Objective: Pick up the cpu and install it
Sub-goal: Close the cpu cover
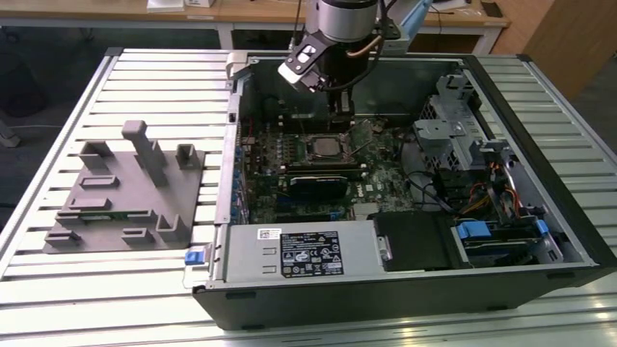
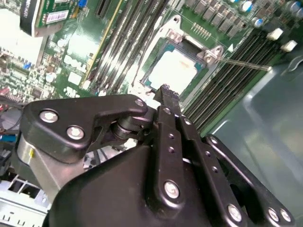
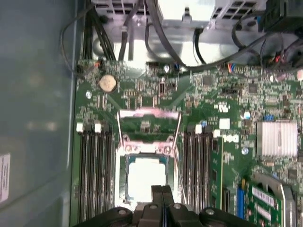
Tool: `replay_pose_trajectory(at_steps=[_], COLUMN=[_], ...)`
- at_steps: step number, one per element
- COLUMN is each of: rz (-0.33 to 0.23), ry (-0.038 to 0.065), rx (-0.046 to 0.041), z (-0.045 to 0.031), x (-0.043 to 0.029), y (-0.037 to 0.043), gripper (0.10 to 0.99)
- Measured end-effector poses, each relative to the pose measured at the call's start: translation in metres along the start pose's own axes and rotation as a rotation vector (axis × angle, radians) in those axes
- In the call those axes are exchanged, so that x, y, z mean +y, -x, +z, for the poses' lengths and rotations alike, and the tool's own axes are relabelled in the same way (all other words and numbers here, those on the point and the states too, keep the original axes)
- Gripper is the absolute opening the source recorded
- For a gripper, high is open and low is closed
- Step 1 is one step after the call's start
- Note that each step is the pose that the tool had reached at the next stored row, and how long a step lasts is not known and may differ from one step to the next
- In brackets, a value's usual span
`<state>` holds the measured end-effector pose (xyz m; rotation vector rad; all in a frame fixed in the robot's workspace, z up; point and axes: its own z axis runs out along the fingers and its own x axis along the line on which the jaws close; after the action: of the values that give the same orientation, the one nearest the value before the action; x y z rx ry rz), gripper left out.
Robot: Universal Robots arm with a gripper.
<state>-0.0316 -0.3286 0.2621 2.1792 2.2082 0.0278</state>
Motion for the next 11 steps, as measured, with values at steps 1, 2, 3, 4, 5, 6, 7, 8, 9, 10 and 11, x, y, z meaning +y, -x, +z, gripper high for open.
replay_pose_trajectory(at_steps=[1, 2, 3, 4, 5, 6, 7, 8, 9, 10, 11], rz=[0.000, 0.000, 0.000, 0.000, 0.000, 0.000, 0.000, 0.000, 0.000, 0.000, 0.000], ry=[0.000, 0.000, 0.000, -0.001, -0.001, -0.001, -0.001, -0.001, -0.001, -0.001, -0.001], rx=[0.0001, 0.0001, 0.0000, -0.0001, -0.0004, 0.0000, 0.0002, 0.0002, 0.0003, 0.0005, 0.0005], z=[0.0001, 0.0001, 0.0001, -0.0001, -0.0010, -0.0033, -0.0055, -0.0070, -0.0074, -0.0074, -0.0074], x=[0.0014, 0.0020, 0.0020, 0.0020, 0.0020, 0.0022, 0.0023, 0.0023, 0.0024, 0.0025, 0.0027], y=[0.0000, 0.0001, 0.0001, 0.0000, 0.0000, 0.0000, 0.0001, 0.0001, 0.0001, 0.0001, 0.0001], gripper=[0.106, 0.106, 0.106, 0.106, 0.106, 0.106, 0.106, 0.106, 0.106, 0.106, 0.106])
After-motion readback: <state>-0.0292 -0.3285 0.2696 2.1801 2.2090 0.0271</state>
